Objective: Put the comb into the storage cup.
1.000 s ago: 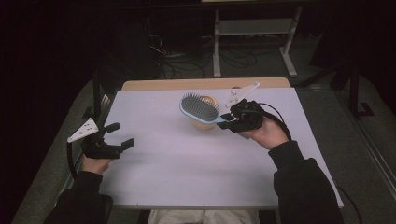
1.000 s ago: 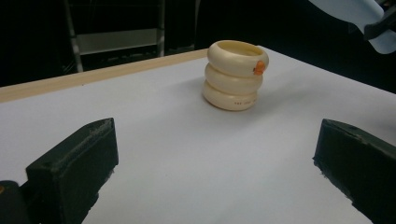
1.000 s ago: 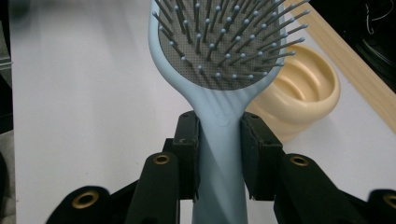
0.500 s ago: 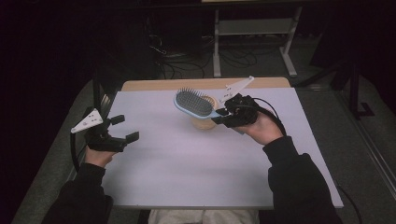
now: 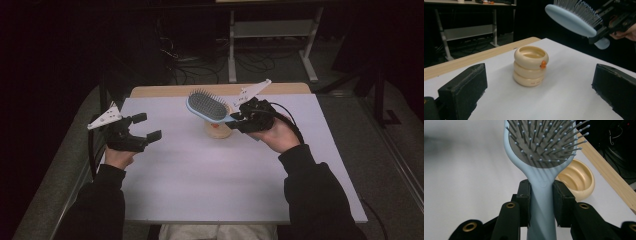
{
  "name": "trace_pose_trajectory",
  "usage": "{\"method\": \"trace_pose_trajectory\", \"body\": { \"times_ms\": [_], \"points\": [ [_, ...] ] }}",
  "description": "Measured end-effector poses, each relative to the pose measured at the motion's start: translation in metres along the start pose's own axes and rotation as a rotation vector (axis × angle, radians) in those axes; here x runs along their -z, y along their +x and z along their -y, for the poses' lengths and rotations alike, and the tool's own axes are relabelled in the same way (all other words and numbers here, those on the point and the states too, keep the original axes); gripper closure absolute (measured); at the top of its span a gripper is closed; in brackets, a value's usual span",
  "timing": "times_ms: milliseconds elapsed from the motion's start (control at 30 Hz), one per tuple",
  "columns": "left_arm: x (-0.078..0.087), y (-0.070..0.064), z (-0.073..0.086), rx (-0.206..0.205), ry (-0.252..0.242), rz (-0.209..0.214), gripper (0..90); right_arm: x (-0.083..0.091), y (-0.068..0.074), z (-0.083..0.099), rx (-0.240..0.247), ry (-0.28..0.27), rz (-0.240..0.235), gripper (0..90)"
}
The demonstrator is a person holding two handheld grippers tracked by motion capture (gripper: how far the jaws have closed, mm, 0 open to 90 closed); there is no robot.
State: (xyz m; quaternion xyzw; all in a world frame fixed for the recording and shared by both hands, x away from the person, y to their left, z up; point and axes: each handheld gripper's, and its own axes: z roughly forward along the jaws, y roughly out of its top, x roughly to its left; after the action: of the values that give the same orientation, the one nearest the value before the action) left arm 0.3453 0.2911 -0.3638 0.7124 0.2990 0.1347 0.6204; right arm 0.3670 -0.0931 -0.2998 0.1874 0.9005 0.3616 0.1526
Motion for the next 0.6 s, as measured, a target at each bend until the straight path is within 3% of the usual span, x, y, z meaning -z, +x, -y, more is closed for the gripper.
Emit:
{"method": "trace_pose_trajectory", "body": {
  "times_ms": [233, 600],
  "points": [
    [-0.011, 0.001, -0.008, 0.024, -0.021, 0.007, 0.0, -0.004, -0.002, -0.006, -0.002, -0.007, 0.006, 68.3],
    [-0.028, -0.005, -0.023, 0.026, -0.033, 0.029, 0.0, -0.009, -0.003, -0.02, -0.009, -0.041, 0.008, 68.3]
  ]
}}
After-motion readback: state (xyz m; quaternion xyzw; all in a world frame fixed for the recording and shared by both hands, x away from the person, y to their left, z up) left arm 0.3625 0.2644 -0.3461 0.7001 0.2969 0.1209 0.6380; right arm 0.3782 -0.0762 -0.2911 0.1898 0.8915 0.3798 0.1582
